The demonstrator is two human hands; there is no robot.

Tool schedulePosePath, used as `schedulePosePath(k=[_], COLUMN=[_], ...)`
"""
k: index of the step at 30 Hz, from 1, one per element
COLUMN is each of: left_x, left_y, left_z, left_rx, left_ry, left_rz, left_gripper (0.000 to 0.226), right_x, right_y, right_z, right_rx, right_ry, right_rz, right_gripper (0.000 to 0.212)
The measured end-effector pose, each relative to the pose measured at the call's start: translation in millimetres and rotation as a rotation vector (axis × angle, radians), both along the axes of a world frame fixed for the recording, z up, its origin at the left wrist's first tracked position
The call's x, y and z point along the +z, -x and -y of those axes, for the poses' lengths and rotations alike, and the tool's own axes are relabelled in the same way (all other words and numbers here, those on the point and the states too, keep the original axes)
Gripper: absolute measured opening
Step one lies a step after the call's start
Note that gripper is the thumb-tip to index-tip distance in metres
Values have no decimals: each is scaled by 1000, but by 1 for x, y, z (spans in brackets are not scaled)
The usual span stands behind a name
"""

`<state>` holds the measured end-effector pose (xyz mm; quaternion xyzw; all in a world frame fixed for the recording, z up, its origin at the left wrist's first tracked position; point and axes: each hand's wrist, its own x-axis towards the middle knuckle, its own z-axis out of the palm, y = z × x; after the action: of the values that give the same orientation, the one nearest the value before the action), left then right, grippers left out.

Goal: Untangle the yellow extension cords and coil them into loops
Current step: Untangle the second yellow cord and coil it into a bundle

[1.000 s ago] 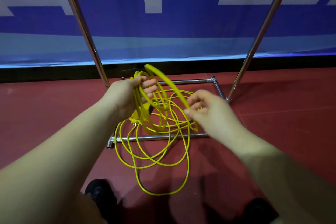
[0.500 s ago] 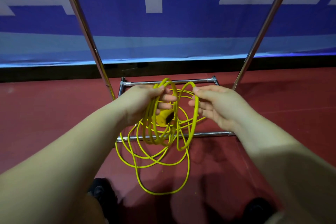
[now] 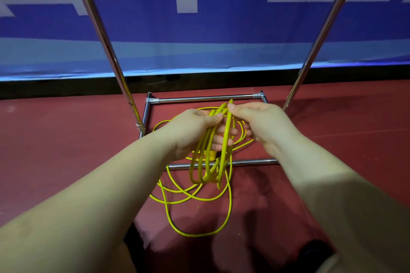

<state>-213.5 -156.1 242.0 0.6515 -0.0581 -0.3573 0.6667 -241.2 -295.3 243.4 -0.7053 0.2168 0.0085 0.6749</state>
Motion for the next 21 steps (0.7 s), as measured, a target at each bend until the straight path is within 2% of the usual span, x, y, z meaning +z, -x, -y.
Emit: schedulePosePath(k=[5,8,11,13,16,21], left_x=[0,2,4,7,9,12], left_y=[0,-4,-8,-11,-12,-11], left_z=[1,1,-2,-5,-10,-12], left_rx=[44,129,215,256,273,295], left_ry=[14,56,135,214,242,303], left_rz=[-21,-65,-111,-163,-158,-155], left_gripper=[24,28,31,32,29,29], right_x=[-1,2,1,-8,-17,-16], right_y=[-2,-1,6,13,19,25], right_z=[3,6,3,-5,-13,-14], right_rx=[55,127,377,584,692,794], right_ry=[229,277,355,434,342,254], right_rz=[141,103,6,10,64,52], right_gripper=[13,23,30,26,11,14])
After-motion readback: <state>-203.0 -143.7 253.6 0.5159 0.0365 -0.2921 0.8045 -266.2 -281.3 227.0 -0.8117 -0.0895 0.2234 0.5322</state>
